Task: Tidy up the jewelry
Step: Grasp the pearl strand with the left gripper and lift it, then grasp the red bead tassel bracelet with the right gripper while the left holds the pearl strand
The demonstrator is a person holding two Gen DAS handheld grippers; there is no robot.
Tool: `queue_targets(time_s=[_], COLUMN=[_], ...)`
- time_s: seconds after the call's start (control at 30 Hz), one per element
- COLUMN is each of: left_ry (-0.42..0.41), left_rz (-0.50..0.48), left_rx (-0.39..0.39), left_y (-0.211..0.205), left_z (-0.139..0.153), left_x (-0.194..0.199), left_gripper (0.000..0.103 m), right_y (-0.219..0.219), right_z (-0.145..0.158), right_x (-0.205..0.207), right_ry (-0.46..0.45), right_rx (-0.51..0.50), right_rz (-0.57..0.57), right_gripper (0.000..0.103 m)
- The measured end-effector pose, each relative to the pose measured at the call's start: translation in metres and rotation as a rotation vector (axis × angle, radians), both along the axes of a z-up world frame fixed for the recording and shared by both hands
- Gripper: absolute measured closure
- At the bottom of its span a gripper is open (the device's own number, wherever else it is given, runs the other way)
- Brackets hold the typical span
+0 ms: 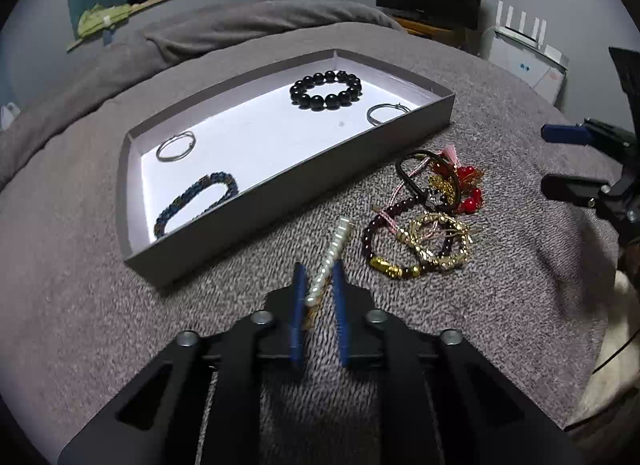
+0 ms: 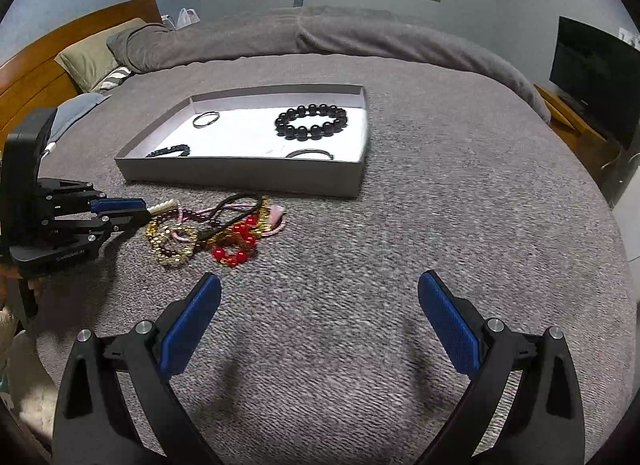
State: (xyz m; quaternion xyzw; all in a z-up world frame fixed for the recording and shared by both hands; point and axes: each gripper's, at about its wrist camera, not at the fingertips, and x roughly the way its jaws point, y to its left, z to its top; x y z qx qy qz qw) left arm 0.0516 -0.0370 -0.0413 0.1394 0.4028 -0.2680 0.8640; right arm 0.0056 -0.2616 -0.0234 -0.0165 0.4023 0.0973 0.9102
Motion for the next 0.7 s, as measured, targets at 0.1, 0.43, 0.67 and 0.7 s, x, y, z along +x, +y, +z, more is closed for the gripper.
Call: queue_targets(time_s=[0.1, 0.43, 0.67, 0.7], left_ry=[0.002, 0.014, 0.022, 0.024], left_rz=[0.026, 0.093, 0.098, 0.099], left_rx=[-0.014, -0.013, -0.010, -0.013], left_y=[0.007, 0.029, 0.029, 0.029], left_z=[0.002, 0.004, -0.001, -0.002], left_x=[-0.003, -0.012, -0.011, -0.010], left_gripper=[0.097, 0.097, 0.097, 0.097], right_y=[0.008, 0.037, 0.039, 0.040], right_z=[-0.004, -0.016, -0.014, -0.013], right_x=[0.003, 0.015, 0.027, 0.028], right_ry=[0.006, 0.037, 0.032, 0.030], right_rx=[0.013, 0.059, 0.071, 0.065], right_rz=[0.017, 0.078, 0.067, 0.070], right_gripper=[0.011, 0.051, 0.074, 0.074])
